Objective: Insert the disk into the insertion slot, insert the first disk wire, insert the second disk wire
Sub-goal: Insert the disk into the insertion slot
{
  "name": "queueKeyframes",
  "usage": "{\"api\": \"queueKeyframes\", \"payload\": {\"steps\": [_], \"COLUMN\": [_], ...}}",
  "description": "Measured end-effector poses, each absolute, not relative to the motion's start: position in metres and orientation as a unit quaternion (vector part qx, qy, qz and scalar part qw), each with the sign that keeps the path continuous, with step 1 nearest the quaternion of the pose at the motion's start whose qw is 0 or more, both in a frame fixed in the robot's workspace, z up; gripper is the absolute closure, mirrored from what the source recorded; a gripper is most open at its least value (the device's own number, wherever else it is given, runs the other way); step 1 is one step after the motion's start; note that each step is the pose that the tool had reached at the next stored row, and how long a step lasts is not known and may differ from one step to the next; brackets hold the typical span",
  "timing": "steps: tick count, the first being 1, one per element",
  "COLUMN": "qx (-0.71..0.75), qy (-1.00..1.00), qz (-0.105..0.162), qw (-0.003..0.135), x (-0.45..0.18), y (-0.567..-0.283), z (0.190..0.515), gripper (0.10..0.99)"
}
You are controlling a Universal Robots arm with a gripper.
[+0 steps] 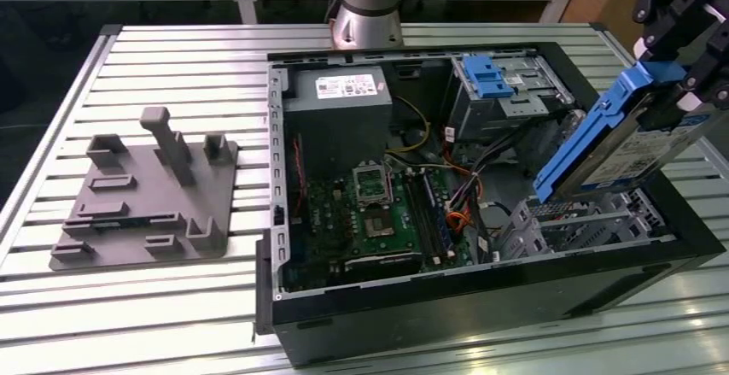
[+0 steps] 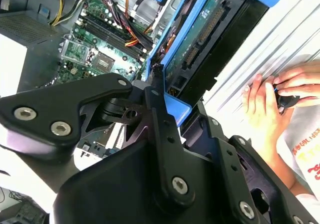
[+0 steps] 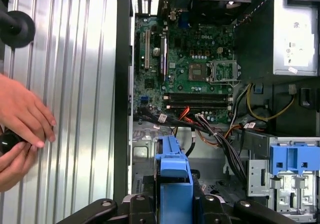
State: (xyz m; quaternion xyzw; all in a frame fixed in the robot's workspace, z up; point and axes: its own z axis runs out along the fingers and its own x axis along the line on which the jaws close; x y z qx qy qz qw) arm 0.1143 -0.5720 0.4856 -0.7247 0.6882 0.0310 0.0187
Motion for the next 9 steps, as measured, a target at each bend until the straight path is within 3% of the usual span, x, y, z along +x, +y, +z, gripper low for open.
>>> {"api": "queueKeyframes", "payload": {"steps": [9], "qx": [-0.725], "qy": [0.688], "qz": [0.032], "qw": [0.018], "x": [0.1183], "y": [-0.5720], "z": [0.4850], "gripper": [0.722]}}
